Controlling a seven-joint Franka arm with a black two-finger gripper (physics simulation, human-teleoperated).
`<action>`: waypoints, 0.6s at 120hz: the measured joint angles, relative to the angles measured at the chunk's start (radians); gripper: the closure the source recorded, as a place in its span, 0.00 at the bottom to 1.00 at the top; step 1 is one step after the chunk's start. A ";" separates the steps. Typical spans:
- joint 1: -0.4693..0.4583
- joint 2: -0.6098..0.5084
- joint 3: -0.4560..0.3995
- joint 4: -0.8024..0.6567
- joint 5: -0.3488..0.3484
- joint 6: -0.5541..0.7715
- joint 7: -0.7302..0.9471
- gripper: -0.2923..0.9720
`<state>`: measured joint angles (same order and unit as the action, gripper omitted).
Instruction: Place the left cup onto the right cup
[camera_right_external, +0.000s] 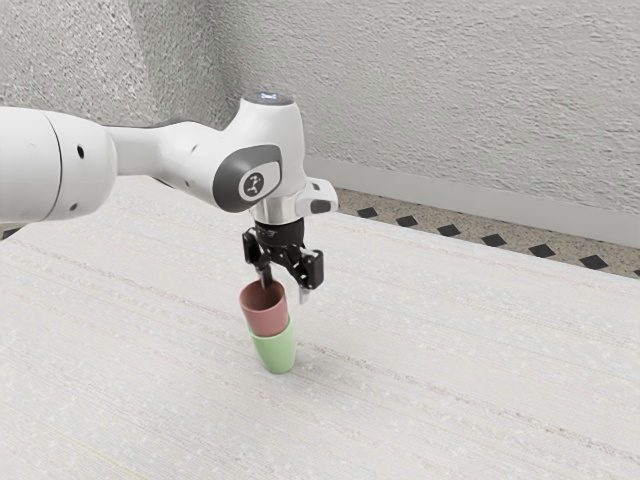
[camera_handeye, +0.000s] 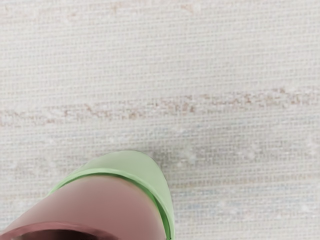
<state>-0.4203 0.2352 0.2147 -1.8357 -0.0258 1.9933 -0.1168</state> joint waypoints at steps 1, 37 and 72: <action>0.000 0.000 0.000 0.000 0.000 0.000 0.000 0.33; -0.006 -0.136 0.000 0.000 0.007 -0.060 -0.012 0.27; 0.014 -0.209 -0.005 0.156 0.014 -0.258 0.033 0.25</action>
<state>-0.4059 0.0262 0.2101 -1.6800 -0.0115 1.7352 -0.0833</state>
